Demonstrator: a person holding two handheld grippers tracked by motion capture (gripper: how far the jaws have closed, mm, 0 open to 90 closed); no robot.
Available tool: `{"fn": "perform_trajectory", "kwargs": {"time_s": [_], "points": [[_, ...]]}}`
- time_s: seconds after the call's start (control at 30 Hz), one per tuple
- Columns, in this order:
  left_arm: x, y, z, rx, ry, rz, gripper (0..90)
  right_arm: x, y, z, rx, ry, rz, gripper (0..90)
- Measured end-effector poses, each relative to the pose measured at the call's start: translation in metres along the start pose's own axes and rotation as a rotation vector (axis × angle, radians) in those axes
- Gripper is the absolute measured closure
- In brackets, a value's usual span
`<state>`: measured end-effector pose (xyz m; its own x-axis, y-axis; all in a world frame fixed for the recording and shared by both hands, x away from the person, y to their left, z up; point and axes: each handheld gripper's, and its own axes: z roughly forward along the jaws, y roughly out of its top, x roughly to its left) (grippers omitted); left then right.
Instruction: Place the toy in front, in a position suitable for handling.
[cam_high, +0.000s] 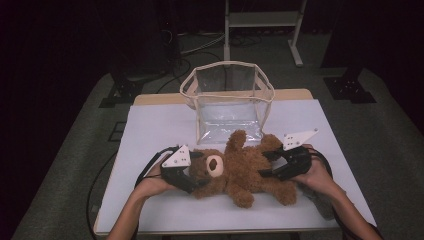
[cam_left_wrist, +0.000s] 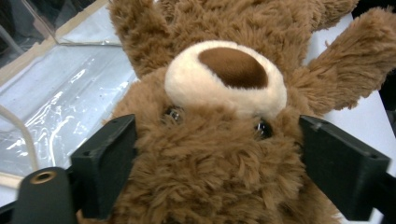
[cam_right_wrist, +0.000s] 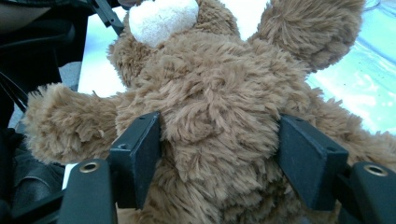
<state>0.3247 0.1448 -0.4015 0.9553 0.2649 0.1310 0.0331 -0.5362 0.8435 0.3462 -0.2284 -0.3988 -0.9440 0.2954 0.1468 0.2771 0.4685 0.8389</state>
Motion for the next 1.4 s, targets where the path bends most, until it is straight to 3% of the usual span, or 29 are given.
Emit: {"fn": "perform_trajectory", "kwargs": {"time_s": [0.27,0.37,0.53,0.6,0.7,0.73,0.77,0.83,1.03,1.27,1.4], "points": [[0.002,0.001,0.012,0.007,-0.002,-0.023,8.4,-0.002,-0.001,0.006,0.014,0.017,0.002,27.4],[0.002,0.001,0.015,0.017,-0.004,-0.034,12.6,-0.002,-0.003,0.01,0.011,0.026,0.014,28.0],[0.001,0.002,0.015,0.035,0.023,-0.039,24.9,0.0,-0.004,0.015,0.004,0.018,0.044,38.8],[0.001,0.003,0.015,0.036,0.024,-0.039,27.9,0.001,-0.003,0.015,0.01,0.005,0.057,42.2],[0.004,0.003,0.013,0.036,0.02,-0.049,30.9,0.007,0.005,0.014,0.04,-0.044,0.085,55.8],[0.004,0.003,0.013,0.036,0.02,-0.049,31.8,0.007,0.005,0.014,0.04,-0.044,0.085,55.8],[0.007,0.002,0.011,0.03,0.014,-0.06,32.8,0.011,0.009,0.013,0.043,-0.067,0.094,61.7],[0.007,0.002,0.01,0.028,0.009,-0.06,33.4,0.013,0.011,0.013,0.048,-0.071,0.096,63.3],[0.008,0.008,0.0,0.014,-0.019,-0.054,35.9,0.018,0.019,0.005,0.041,-0.034,0.099,70.3],[0.003,0.015,-0.013,-0.006,-0.059,-0.052,36.1,0.03,0.024,-0.002,0.039,-0.009,0.085,71.5],[0.0,0.008,-0.008,0.031,-0.076,-0.057,33.9,0.036,0.02,-0.001,0.062,-0.008,0.072,70.6]]}}
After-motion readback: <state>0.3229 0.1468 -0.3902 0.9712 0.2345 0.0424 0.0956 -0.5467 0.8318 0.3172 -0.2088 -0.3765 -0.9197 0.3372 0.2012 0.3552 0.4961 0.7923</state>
